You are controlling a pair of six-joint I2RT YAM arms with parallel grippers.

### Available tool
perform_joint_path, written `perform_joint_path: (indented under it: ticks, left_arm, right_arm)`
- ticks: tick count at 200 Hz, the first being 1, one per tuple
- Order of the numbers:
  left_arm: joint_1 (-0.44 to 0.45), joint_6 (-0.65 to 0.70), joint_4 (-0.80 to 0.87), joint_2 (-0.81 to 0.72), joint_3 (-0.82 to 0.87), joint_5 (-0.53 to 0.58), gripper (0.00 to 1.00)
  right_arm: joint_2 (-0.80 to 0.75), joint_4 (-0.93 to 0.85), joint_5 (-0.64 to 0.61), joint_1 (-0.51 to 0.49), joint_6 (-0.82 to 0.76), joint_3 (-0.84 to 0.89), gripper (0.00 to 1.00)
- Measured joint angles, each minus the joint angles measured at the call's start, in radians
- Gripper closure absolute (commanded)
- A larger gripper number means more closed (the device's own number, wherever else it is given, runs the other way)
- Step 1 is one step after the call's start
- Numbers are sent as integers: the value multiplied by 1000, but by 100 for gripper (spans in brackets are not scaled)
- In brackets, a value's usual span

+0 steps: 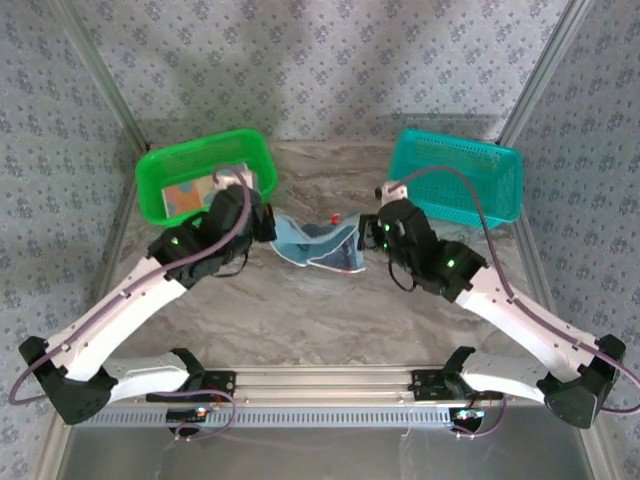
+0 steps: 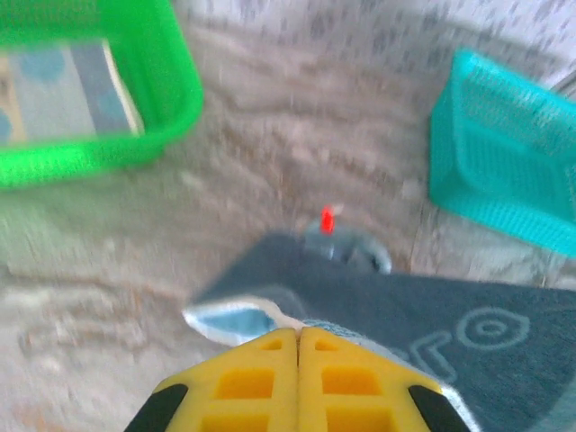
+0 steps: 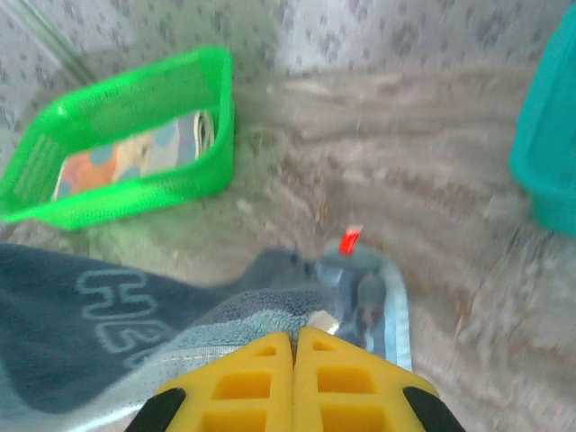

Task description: Fold and stack the towels

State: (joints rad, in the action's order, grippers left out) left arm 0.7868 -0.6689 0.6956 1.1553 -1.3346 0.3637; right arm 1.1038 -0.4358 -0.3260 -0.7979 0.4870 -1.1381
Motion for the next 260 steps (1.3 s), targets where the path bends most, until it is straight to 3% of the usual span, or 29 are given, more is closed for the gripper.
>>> perform_joint_path:
  ticks: [56, 126, 207, 260]
  left_arm:
    - [-142, 174, 10, 163, -349, -83, 100]
    - [-264, 242, 73, 351, -622, -225, 100]
    - [-217, 232, 120, 220, -654, -278, 100]
    - [-59, 203, 158, 51, -629, -231, 100]
  right_arm:
    - [140, 58, 35, 121, -130, -295, 100]
    - [265, 108, 76, 233, -230, -494, 100]
    - [157, 111, 135, 208, -245, -495, 100]
    - [-20, 104, 86, 6, -269, -446, 100]
